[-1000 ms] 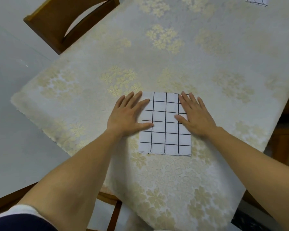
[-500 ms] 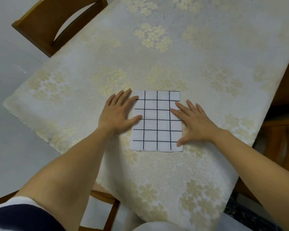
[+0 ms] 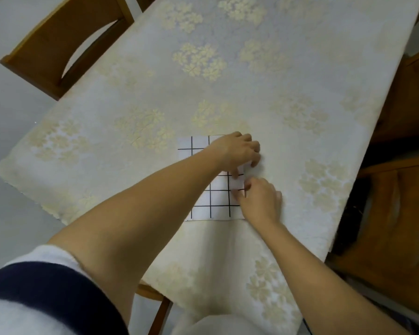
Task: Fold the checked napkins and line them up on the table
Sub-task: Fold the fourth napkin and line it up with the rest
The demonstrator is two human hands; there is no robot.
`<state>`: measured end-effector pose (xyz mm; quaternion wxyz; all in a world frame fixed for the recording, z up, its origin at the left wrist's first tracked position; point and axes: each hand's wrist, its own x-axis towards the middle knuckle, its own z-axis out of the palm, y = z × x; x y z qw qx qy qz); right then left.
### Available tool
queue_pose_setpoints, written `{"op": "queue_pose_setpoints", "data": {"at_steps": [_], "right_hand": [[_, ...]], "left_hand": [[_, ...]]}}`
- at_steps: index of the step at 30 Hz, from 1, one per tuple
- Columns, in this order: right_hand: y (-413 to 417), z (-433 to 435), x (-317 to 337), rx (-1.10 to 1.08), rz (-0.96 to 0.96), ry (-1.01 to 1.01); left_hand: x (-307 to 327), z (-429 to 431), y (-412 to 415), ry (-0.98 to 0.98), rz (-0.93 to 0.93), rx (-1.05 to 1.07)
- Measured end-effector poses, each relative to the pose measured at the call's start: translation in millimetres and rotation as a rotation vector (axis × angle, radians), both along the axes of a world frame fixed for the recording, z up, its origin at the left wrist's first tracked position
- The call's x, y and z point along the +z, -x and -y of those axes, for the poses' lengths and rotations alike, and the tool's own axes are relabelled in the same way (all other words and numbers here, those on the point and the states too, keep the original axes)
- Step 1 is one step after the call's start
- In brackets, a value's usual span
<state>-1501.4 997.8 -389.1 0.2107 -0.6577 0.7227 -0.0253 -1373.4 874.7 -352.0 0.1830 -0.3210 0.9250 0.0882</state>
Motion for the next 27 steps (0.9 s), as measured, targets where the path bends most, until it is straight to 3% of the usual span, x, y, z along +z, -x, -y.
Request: {"op": "queue_pose_setpoints", "data": {"at_steps": [2,6,12,17,18,20,22,23,27], "right_hand": [[-0.1,3.7,-1.6,-0.006,0.020,-0.061],[26.1,21.6,5.3,-0.063,0.329,-0.204],[89.7,70.9,18.7,-0.161,0.547,-0.161],[111.0,106.2,19.9,-0.192,0.414,-0.060],[109.4,106.3,18.7,-0.189,0.314,0.017],[96.4,99.3,15.3,-0.116,0.135,0.199],[70.7,84.3,13.1,0.000,0.167,0.280],[57.1,75.1,9.0,0.092,0.187,0.284],[24.6,43.3,-19.1,0.341,-0.018,0.130]], "left_hand": [[1.6,3.5,9.0,0.006,0.078,-0.023],[6.1,13.0,5.4,0.025,0.086,0.018],[9.7,25.8,-35.9,-0.204,-0.123,0.550],[-16.8,5.7,-60.5,-0.353,-0.355,0.836],[-22.8,1.1,-59.9,-0.294,-0.379,0.864],[-34.6,-13.0,-52.1,0.005,-0.406,0.926],[-41.1,-35.0,-32.6,0.279,-0.469,0.919],[-45.3,-47.1,-19.1,0.307,-0.519,0.859],[-65.7,-81.3,22.2,0.054,-0.475,0.756]]}}
